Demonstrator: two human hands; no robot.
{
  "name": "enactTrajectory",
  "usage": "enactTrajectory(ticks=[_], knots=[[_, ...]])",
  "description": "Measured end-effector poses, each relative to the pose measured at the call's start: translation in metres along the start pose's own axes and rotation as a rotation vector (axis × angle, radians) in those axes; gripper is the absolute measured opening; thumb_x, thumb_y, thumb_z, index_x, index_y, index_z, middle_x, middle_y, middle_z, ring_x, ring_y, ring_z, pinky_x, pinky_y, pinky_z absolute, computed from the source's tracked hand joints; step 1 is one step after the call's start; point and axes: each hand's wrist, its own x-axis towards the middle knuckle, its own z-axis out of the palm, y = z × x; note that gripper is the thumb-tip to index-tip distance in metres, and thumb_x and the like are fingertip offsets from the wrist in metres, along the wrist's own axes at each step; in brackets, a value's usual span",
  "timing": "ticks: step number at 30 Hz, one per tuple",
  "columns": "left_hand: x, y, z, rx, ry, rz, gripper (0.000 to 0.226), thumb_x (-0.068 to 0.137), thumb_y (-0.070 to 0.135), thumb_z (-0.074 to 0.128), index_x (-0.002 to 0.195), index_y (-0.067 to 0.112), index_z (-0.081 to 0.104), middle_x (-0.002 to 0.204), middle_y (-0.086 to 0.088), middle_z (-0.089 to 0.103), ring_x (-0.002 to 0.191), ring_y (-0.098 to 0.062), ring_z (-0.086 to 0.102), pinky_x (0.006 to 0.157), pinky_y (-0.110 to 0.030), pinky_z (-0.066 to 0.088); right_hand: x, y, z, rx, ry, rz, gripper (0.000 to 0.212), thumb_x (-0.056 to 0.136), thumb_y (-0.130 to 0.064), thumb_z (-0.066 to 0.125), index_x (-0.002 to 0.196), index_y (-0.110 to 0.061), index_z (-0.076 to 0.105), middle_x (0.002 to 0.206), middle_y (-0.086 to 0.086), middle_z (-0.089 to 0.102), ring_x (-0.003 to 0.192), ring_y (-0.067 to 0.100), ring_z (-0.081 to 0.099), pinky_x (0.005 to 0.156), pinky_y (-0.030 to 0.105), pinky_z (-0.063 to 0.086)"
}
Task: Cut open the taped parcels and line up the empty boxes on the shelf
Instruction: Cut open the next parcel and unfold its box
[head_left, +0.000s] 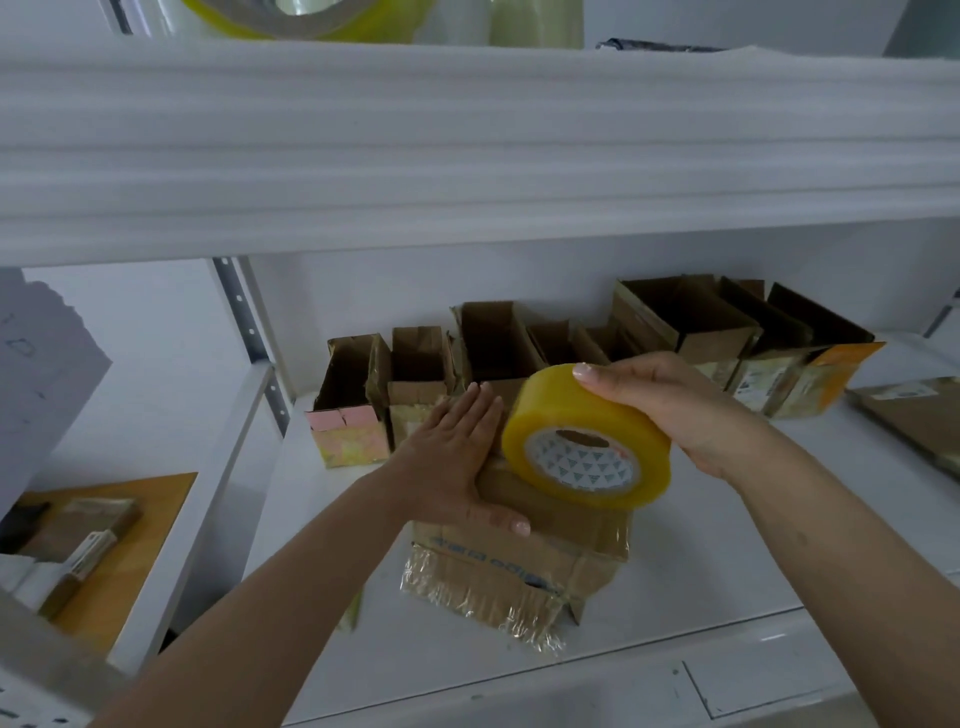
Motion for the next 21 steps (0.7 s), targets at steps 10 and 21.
enactTrajectory(ticks=[10,21], knots=[[-0.001,0.016,-0.01,0.128,-0.051,-0.046,0.156,0.032,0.105,0.002,0.149,0.005,-0.024,0.156,-0.013,-0.031,0.144,-0.025,-0.03,0.117,-0.044,-0.018,-0.023,0.001,-0.029,-0.111,0.019,0.158,0.093,0.048,-0.069,0.067,0.095,0.012,0.067,0.08,0.017,0.074,0.077,0.032,0.073,0.08,0.041,0.057],[0.01,0.054,0.003,0.238,0.014,0.049,0.141,0.064,0.087,0.055,0.15,0.009,-0.025,0.156,-0.009,-0.033,0.146,-0.025,-0.027,0.121,-0.051,-0.005,-0.029,0.007,-0.036,-0.115,-0.047,0.165,0.084,0.046,-0.072,0.068,0.1,-0.008,0.075,0.09,0.006,0.077,0.09,0.024,0.073,0.096,0.047,0.053]])
